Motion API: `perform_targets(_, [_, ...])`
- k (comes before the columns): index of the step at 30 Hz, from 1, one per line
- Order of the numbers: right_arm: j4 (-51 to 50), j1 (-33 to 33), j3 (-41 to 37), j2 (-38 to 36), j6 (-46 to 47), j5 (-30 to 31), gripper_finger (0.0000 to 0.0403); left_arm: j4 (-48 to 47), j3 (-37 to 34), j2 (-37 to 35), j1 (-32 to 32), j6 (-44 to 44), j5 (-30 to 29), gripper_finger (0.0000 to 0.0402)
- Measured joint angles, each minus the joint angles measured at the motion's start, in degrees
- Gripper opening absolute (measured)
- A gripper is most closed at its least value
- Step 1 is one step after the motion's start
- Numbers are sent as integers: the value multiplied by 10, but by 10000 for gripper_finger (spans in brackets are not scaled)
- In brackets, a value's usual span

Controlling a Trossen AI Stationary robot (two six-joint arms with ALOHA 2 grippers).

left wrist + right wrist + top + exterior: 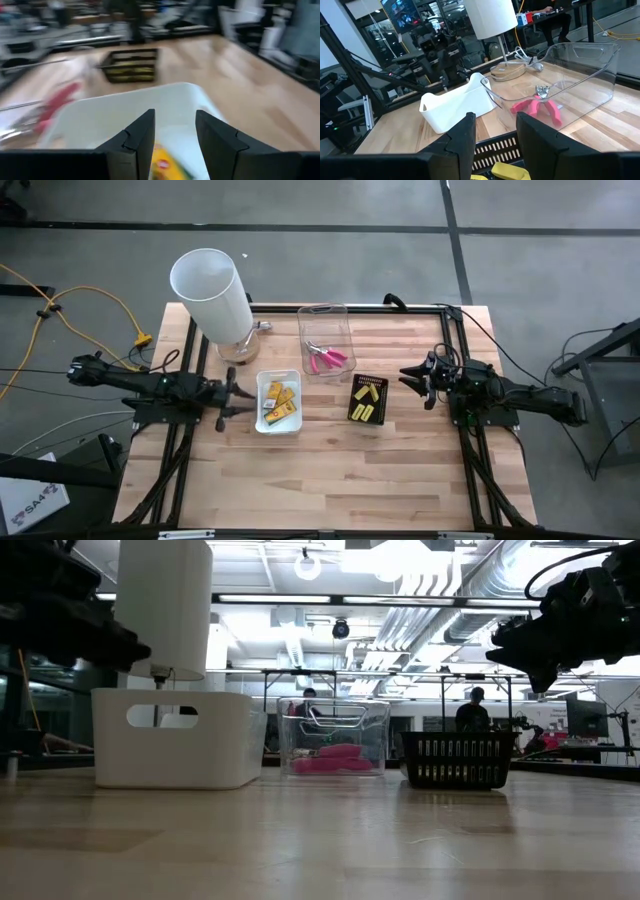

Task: Pick & Place School Supplies
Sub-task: Return to Home Position

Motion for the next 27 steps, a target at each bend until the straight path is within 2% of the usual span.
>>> perform_targets(3, [0,0,0,0,0,0,133,-8,0,0,0,11,48,137])
perform_targets(27, [0,0,0,0,0,0,133,-9,0,16,16,-11,50,137])
